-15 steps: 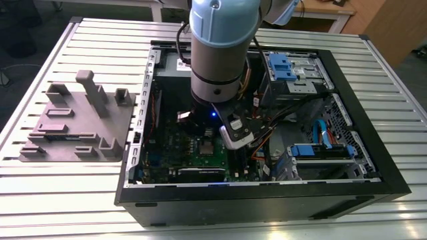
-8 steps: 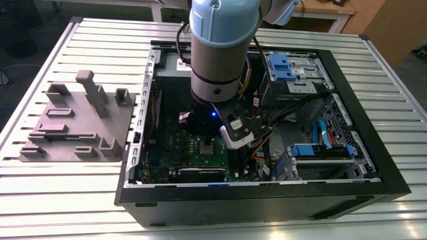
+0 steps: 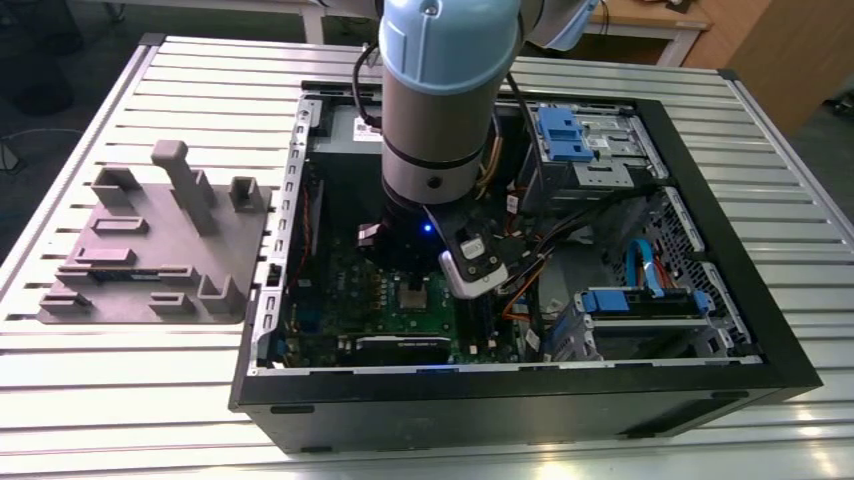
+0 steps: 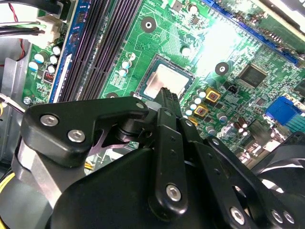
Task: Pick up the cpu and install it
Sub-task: 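Close the cpu cover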
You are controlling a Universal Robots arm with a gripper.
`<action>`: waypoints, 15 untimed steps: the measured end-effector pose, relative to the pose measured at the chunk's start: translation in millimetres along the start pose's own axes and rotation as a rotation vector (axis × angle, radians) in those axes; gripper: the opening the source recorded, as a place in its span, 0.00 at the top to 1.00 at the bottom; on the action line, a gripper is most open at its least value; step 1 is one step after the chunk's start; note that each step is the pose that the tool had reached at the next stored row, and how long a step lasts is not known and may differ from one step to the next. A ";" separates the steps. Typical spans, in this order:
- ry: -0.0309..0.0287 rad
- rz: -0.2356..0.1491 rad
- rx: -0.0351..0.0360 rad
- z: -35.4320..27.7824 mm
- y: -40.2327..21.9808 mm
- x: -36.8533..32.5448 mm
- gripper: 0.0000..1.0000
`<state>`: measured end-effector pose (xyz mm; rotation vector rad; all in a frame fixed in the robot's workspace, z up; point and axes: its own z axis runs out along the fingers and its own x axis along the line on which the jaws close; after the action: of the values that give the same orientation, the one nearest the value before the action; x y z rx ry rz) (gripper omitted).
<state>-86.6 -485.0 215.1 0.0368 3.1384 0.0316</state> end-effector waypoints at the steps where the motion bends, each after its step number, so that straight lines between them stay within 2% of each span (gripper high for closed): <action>1: 0.0001 0.000 0.0002 -0.2 0.0 0.0 0.90; 15: 0.0000 0.000 0.0001 -3.6 0.1 0.0 0.90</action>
<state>-86.6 -485.0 218.7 0.0368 3.1384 0.0315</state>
